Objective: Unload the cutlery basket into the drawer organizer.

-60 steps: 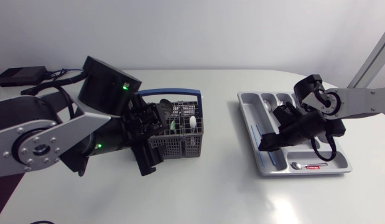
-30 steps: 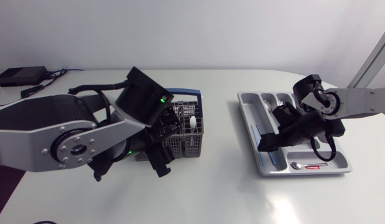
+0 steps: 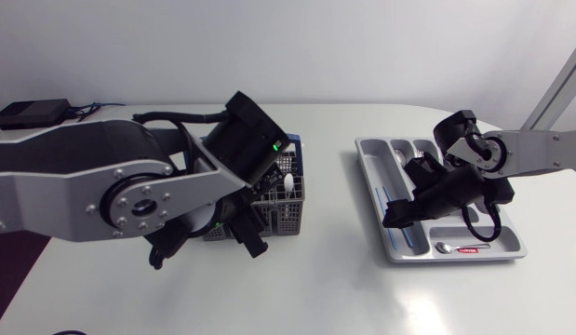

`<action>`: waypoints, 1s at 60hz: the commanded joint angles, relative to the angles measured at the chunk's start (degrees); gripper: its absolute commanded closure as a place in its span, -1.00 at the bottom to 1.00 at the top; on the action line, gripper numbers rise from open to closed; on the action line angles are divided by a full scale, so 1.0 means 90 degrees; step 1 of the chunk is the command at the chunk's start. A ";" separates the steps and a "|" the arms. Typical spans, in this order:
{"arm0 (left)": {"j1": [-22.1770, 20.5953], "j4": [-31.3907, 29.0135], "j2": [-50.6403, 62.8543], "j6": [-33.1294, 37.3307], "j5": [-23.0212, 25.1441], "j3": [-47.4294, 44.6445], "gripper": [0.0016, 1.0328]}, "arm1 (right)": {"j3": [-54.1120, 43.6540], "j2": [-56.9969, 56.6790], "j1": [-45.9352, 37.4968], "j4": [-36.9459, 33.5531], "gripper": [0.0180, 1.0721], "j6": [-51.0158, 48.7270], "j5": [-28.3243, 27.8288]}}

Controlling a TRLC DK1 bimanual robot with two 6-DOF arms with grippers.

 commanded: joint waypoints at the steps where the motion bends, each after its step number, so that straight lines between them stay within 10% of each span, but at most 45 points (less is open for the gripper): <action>1: -0.0034 -0.0156 0.0182 -0.0236 -0.0076 0.0217 -0.15 | -0.0020 -0.0121 0.0084 -0.0112 -0.42 0.0219 0.0066; 60: 0.0415 -0.0185 0.0826 -0.0324 -0.0086 0.0529 0.35 | -0.0049 -0.0248 0.0241 -0.0180 -0.42 0.0277 0.0095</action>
